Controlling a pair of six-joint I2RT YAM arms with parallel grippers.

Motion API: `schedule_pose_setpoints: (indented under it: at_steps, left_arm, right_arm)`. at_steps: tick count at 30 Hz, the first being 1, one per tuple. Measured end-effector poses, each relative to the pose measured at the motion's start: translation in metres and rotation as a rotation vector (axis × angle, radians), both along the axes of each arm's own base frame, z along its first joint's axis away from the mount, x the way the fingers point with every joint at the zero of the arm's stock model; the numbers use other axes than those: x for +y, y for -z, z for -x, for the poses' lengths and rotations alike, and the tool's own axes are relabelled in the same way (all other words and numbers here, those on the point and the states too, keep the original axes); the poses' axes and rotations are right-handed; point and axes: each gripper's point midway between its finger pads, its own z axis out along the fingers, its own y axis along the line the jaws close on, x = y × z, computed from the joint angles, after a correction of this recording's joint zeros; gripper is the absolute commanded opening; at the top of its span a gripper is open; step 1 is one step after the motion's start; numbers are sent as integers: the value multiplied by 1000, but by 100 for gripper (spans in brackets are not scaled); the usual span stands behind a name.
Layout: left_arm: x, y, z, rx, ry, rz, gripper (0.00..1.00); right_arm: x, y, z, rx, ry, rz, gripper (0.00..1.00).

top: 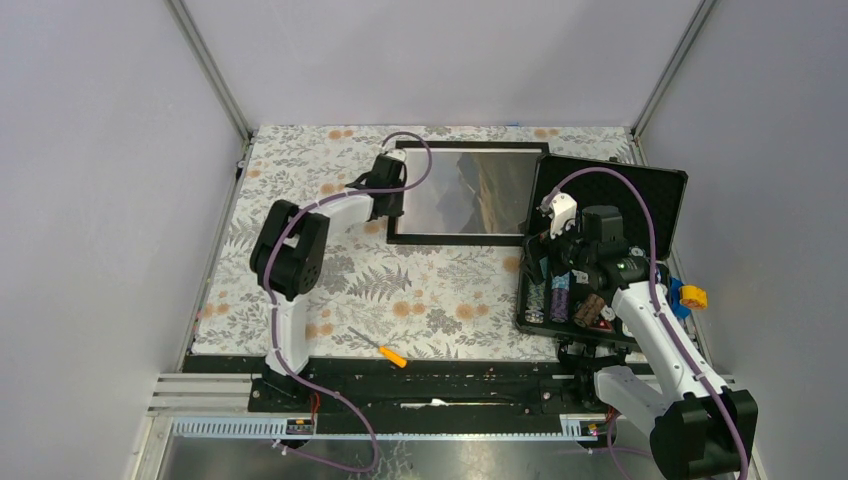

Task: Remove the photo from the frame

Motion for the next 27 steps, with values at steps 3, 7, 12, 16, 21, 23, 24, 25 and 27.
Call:
schedule_pose_setpoints:
  at_steps: [3,7,12,16,21,23,24,25,27]
  left_arm:
    - [26,0,3,16,-32,-15,26]
    - [74,1,4,43,-81,-44,25]
    - [145,1,3,75,-142,-74,25]
    - [202,1,3,99,-182,-74,25]
    - [262,0,13,134,-234,-105,38]
    - [279,0,18,154,-242,-125,55]
    - [283,-2,21,163,-236,-132,65]
    - [283,-4,22,168,-220,-137,72]
    - [276,-12,23,176,-164,-122,82]
  right_arm:
    - [0,0,0,-3,-5,2,100]
    - [2,-1,1,-3,-20,-5,100]
    - [4,-1,2,-5,-32,-8,100]
    - [6,-1,3,-3,-47,-17,100]
    - [8,1,4,10,-57,-22,100]
    - [10,3,4,17,-66,-28,100]
    - [10,3,5,20,-69,-29,100]
    - [11,4,6,25,-71,-30,100]
    - [11,5,7,31,-74,-32,99]
